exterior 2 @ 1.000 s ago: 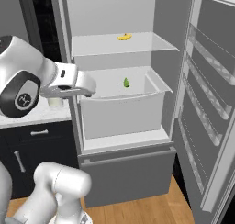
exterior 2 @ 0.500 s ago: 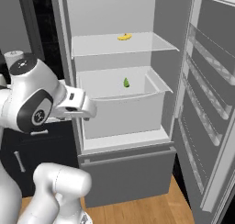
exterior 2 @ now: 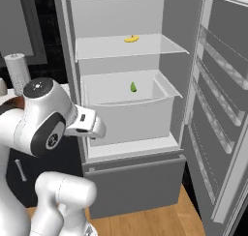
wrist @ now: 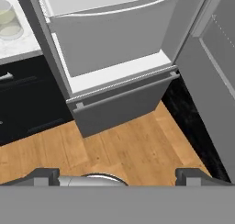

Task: Grab a lemon wedge from the fridge and one ice cube from the ice bowl, and put them in the glass of lemonade.

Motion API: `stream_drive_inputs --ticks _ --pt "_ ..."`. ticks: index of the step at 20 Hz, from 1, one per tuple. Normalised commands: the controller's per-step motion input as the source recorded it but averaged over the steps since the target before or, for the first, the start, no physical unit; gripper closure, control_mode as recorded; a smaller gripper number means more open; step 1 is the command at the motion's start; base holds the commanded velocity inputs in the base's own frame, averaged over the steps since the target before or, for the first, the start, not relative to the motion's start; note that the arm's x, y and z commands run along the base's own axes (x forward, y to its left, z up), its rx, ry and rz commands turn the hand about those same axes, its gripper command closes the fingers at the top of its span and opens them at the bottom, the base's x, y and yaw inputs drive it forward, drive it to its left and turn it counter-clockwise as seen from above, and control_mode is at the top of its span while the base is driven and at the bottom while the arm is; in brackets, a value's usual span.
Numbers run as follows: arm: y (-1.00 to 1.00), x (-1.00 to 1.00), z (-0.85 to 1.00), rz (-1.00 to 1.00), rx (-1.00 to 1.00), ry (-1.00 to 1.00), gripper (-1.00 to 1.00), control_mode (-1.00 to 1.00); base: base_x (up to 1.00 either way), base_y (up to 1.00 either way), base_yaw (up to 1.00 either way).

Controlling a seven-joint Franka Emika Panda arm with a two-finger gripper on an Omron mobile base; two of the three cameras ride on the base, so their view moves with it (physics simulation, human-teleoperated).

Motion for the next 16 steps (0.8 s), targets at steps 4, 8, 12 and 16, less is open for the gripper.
stream_drive_inputs --ticks 4,8,12,16 --pt "0.0 0.0 -0.21 0.0 0.0 -0.01 -1.0 -1.0 0.0 0.0 0.0" --pt "0.0 0.09 -0.12 0.0 0.0 -0.01 -1.0 -1.0 0.0 0.0 0.0" --pt "0.0 0.0 0.0 0.0 0.0 0.0 -1.0 1.0 0.68 -0.12 0.06" --pt "0.0 0.0 0.0 0.0 0.0 0.0 -1.0 1.0 0.97 -0.35 0.16"
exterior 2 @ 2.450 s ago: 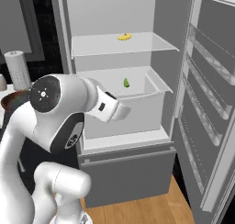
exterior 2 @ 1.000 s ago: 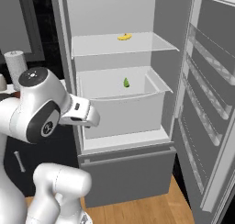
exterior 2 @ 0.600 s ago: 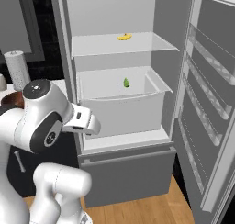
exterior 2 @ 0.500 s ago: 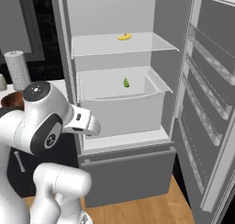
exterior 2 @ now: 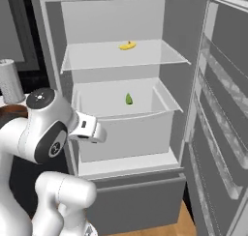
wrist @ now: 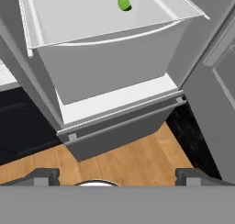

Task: Grab a lemon wedge from the fridge and one ice cube from the ice bowl, and put them in the glass of lemonade.

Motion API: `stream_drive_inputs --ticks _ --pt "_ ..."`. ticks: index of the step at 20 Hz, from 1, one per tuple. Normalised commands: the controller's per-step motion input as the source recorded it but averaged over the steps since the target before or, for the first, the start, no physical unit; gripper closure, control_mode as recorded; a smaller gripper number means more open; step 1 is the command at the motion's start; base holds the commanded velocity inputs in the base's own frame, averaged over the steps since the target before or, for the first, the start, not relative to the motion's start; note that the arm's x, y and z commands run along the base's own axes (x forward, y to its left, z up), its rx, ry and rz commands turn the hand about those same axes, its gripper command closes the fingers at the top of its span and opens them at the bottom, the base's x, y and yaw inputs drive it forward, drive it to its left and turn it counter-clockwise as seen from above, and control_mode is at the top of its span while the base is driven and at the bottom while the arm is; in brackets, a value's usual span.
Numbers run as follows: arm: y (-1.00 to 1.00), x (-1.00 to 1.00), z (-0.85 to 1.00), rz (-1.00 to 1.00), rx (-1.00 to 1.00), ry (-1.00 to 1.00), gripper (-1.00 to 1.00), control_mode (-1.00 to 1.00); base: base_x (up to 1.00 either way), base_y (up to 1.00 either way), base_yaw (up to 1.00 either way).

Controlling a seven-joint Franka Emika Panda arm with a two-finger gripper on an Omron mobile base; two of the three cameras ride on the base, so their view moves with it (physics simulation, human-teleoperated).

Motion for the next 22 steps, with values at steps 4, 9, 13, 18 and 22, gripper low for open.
stream_drive_inputs --ticks 4,9,13,18,22 --pt "0.0 0.0 0.0 0.0 0.0 0.0 -1.0 1.0 0.27 -0.53 0.21" --pt "0.0 0.0 0.0 0.0 0.0 0.0 -1.0 1.0 0.18 -0.38 0.25" --pt "0.0 0.0 0.0 0.0 0.0 0.0 -1.0 1.0 0.54 -0.24 0.27" --pt "0.0 0.0 0.0 0.0 0.0 0.0 -1.0 1.0 0.52 -0.29 0.27" --pt "0.0 0.0 0.0 0.0 0.0 0.0 -1.0 1.0 0.59 -0.32 0.17"
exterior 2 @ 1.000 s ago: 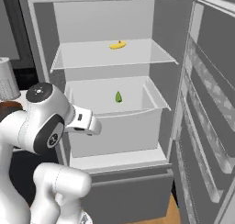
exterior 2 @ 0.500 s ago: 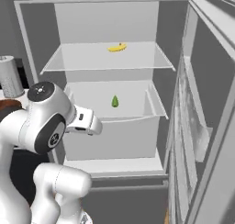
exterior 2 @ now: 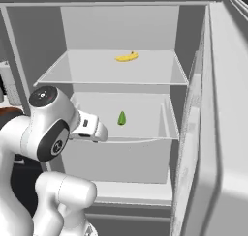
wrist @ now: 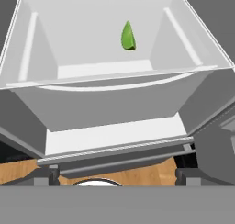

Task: Grab a lemon wedge from the fridge and one ice cube from the ice bowl, and put them in the glass of lemonade.

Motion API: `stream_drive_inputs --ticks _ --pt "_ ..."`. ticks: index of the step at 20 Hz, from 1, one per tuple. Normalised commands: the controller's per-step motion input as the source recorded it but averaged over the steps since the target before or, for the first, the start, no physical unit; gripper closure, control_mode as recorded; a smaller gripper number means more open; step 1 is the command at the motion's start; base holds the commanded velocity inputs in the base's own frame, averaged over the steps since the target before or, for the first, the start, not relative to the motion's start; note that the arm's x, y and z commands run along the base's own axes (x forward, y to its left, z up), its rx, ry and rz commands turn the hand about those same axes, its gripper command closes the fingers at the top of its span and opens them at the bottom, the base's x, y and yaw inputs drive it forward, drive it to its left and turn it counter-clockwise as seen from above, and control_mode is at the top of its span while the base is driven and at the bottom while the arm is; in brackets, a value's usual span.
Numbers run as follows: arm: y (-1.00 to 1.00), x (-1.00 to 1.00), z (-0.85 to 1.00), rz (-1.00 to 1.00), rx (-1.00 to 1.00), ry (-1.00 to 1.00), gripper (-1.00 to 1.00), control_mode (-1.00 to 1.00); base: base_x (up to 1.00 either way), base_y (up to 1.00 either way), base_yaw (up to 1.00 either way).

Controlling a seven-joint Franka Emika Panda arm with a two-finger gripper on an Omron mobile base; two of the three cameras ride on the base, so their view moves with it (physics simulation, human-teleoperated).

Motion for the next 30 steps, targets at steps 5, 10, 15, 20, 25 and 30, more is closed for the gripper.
stream_drive_inputs --ticks 5,10,15,20,25,30 --pt "-0.04 0.0 0.0 0.01 0.0 -0.01 -1.0 -1.0 0.19 -0.16 0.06" --pt "0.0 -0.15 0.0 0.0 0.01 -0.13 -1.0 -1.0 0.0 0.0 0.0" --pt "0.0 0.02 -0.03 0.01 0.02 -0.1 -1.0 -1.0 0.0 0.0 0.0" --pt "0.0 0.67 -0.01 0.03 0.0 0.0 -1.0 -1.0 0.0 0.0 0.0" --pt "-0.04 1.0 -0.24 0.04 0.0 0.02 -1.0 -1.0 0.0 0.0 0.0" --pt "-0.23 1.0 -0.39 0.04 0.0 0.1 -1.0 -1.0 0.0 0.0 0.0"
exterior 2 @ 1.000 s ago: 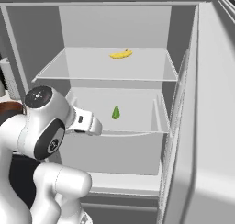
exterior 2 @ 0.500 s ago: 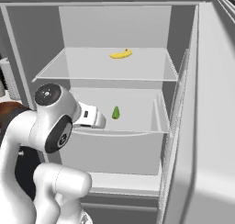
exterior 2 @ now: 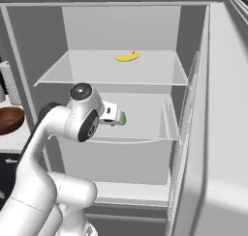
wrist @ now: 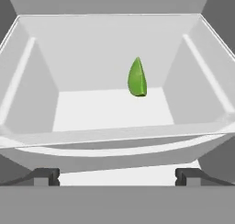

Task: Grab a lemon wedge from the fridge and one ice cube from the ice bowl, and put them in the glass of lemonade.

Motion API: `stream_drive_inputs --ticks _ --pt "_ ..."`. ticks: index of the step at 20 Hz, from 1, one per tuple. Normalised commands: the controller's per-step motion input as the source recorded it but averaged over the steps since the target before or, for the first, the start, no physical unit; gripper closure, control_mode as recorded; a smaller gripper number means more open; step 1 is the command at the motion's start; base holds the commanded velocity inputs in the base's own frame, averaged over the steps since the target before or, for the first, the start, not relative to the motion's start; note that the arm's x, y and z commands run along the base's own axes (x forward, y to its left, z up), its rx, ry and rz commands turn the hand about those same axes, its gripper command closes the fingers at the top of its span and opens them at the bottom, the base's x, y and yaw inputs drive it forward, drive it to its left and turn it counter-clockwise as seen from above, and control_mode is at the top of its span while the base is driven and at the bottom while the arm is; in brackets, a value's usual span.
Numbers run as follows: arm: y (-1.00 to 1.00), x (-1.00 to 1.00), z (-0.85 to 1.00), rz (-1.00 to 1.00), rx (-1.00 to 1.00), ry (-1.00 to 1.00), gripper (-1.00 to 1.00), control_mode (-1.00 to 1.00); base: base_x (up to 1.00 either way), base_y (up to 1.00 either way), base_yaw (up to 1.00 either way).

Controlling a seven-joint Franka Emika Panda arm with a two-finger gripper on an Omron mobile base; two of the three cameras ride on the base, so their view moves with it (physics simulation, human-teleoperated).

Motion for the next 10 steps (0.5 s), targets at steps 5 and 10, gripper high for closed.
stream_drive_inputs --ticks 5,10 --pt "-0.26 0.87 -0.34 0.02 0.0 0.15 -1.0 -1.0 0.0 0.0 0.0" --pt "-0.34 0.76 -0.43 0.01 0.0 0.11 -1.0 -1.0 0.0 0.0 0.0"
